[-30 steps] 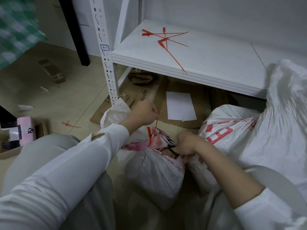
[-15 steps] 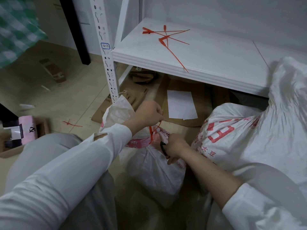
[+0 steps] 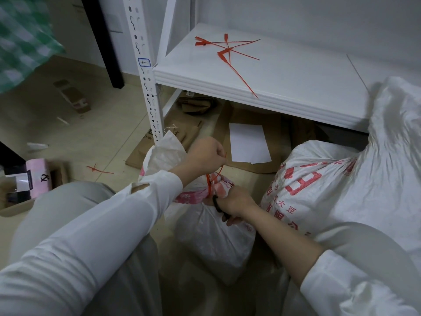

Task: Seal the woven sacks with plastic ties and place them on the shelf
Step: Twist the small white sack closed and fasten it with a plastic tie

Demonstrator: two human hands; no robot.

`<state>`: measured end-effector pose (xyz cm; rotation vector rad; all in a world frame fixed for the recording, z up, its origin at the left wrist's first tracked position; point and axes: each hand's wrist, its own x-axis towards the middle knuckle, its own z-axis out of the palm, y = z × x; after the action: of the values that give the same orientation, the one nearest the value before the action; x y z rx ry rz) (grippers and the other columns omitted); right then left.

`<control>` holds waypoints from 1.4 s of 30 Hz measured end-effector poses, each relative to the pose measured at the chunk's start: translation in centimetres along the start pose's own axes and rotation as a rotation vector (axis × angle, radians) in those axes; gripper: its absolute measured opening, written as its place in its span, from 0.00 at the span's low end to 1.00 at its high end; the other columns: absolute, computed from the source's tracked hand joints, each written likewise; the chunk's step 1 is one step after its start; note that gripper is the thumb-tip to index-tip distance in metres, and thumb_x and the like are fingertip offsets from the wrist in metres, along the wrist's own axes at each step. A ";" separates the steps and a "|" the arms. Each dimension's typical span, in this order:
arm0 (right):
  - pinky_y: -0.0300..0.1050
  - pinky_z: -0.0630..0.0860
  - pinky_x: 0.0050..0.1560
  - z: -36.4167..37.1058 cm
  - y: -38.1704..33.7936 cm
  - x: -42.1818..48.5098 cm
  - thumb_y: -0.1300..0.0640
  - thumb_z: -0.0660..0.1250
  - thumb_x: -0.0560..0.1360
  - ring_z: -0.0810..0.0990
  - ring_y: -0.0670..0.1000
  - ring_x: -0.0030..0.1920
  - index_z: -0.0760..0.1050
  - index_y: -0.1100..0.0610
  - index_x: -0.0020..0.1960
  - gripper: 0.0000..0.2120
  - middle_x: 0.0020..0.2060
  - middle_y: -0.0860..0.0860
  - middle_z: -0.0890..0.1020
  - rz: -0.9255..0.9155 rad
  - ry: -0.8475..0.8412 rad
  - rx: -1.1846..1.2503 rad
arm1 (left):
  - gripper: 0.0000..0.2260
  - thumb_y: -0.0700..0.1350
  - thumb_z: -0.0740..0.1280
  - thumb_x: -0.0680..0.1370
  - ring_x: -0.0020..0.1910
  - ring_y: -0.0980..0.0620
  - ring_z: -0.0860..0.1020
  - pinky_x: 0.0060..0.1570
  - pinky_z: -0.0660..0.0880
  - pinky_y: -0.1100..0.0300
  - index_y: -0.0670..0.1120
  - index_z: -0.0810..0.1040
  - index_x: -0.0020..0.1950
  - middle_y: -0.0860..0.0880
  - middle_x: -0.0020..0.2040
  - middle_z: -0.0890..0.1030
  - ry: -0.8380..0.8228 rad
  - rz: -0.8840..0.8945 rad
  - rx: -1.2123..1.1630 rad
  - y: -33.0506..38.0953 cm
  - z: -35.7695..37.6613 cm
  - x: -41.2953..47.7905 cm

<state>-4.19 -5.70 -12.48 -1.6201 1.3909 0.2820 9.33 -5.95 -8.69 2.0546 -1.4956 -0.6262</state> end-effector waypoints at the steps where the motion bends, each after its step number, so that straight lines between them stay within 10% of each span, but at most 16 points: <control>1: 0.41 0.79 0.31 0.1 0.0 0.1 0.43 0.70 0.73 0.82 0.52 0.28 0.77 0.61 0.42 0.19 0.32 0.56 0.83 -0.001 0.008 0.011 | 0.06 0.42 0.71 0.74 0.40 0.55 0.79 0.43 0.77 0.61 0.42 0.84 0.37 0.48 0.40 0.83 -0.005 0.008 0.001 0.1 0.0 0.0; 14: 0.38 0.74 0.23 0.7 -0.1 1.5 0.38 0.68 0.71 0.81 0.53 0.25 0.76 0.63 0.41 0.26 0.33 0.59 0.84 0.064 0.092 0.267 | 0.06 0.43 0.74 0.72 0.35 0.57 0.76 0.37 0.72 0.62 0.42 0.84 0.37 0.56 0.31 0.77 -0.115 0.063 0.019 1.3 0.3 -0.4; 28: 0.31 0.61 0.15 1.4 -0.7 1.8 0.47 0.59 0.81 0.68 0.41 0.12 0.70 0.59 0.32 0.23 0.12 0.46 0.71 -0.015 0.072 -0.019 | 0.10 0.40 0.71 0.74 0.35 0.53 0.78 0.33 0.71 0.65 0.46 0.80 0.32 0.50 0.34 0.80 -0.030 -0.014 0.003 0.6 0.3 -0.2; 36: 0.35 0.62 0.22 0.9 -0.2 1.7 0.42 0.57 0.78 0.68 0.50 0.21 0.76 0.61 0.45 0.23 0.30 0.56 0.82 0.021 0.142 0.337 | 0.07 0.41 0.74 0.70 0.39 0.43 0.81 0.38 0.79 0.53 0.38 0.83 0.34 0.40 0.35 0.82 -0.129 -0.004 0.005 0.7 0.4 0.1; 42: 0.37 0.63 0.24 0.3 -0.9 1.5 0.53 0.52 0.80 0.69 0.51 0.22 0.73 0.60 0.43 0.16 0.25 0.55 0.79 -0.049 0.116 0.121 | 0.07 0.42 0.74 0.71 0.38 0.50 0.80 0.38 0.78 0.58 0.39 0.84 0.36 0.45 0.37 0.83 -0.116 0.052 0.030 0.9 0.3 -0.3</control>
<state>-2.76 -6.54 -13.24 -1.5890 1.4249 0.0746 8.43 -5.97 -8.34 2.0256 -1.6275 -0.7169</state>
